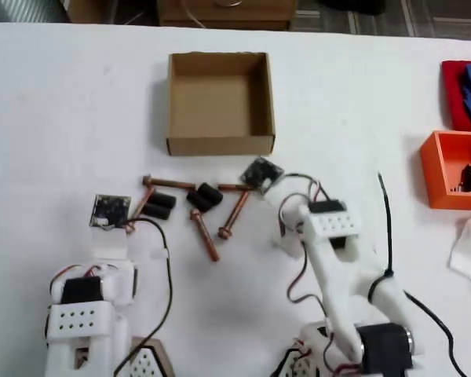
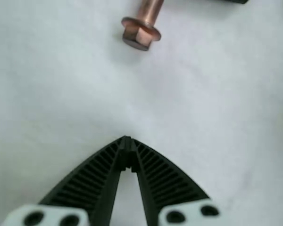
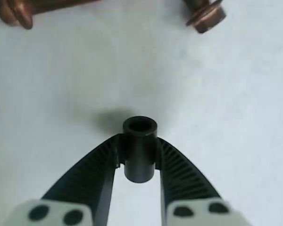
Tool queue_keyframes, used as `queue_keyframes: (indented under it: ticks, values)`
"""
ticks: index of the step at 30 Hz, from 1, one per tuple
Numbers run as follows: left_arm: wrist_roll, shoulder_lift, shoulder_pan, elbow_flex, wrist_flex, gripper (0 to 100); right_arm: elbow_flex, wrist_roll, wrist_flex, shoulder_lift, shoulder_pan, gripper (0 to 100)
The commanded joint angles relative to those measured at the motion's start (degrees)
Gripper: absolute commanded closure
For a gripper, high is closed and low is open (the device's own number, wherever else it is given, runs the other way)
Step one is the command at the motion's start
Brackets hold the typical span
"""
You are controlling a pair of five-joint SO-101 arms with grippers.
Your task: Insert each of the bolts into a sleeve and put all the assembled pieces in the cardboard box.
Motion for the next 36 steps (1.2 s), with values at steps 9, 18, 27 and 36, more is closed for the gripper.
queue_keyframes:
  ticks: [9, 18, 27, 36]
  values:
    - [0.26, -0.26, -0.44, -0.04, -0.70, 97, -0.44, 0.09, 0.92, 2.51, -0.66, 85.4]
    - [0.26, -0.26, -0.44, -0.04, -0.70, 97, -7.21, 0.18, 4.70, 9.63, -0.31, 86.8]
    - [0.26, -0.26, -0.44, -0.04, -0.70, 97, -14.07, 0.70, 10.51, 18.68, -0.31, 94.4]
    - [0.26, -0.26, -0.44, -0.04, -0.70, 97, -12.92, 1.32, 13.49, 5.41, 4.00, 97.4]
